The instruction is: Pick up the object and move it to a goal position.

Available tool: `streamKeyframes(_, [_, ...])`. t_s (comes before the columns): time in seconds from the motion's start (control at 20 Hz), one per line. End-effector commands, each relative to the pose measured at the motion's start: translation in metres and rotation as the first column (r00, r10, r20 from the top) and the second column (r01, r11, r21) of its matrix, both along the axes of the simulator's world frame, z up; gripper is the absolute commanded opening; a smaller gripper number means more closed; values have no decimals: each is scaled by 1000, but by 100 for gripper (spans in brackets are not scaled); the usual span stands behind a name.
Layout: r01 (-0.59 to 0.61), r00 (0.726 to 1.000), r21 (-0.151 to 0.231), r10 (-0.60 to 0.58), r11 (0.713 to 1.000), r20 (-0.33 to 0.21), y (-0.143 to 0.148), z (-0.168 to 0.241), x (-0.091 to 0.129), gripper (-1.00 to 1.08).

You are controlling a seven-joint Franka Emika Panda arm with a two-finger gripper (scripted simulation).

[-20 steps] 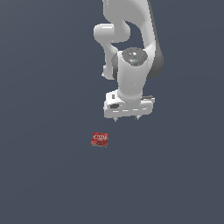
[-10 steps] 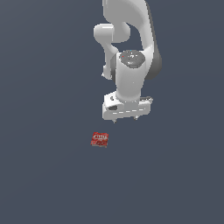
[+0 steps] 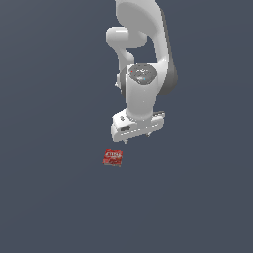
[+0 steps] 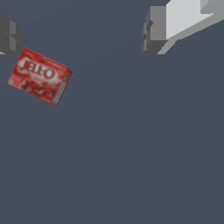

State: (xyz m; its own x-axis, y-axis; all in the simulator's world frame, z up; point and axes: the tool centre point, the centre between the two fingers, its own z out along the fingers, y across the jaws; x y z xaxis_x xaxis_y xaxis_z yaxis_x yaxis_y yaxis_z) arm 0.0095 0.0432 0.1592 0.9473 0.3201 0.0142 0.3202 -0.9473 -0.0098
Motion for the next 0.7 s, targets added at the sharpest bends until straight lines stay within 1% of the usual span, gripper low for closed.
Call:
streamKeyframes(0.0, [-59, 998, -3, 59, 998, 0, -6, -5, 2, 100])
streamKeyframes(0.3, [-203, 979, -10, 203, 979, -2, -20, -17, 6, 100])
streamKeyframes(0.45, [-273, 962, -12, 273, 962, -3, -27, -23, 8, 100])
streamKeyframes(0.65, [-364, 931, -15, 364, 931, -6, -37, -31, 10, 100])
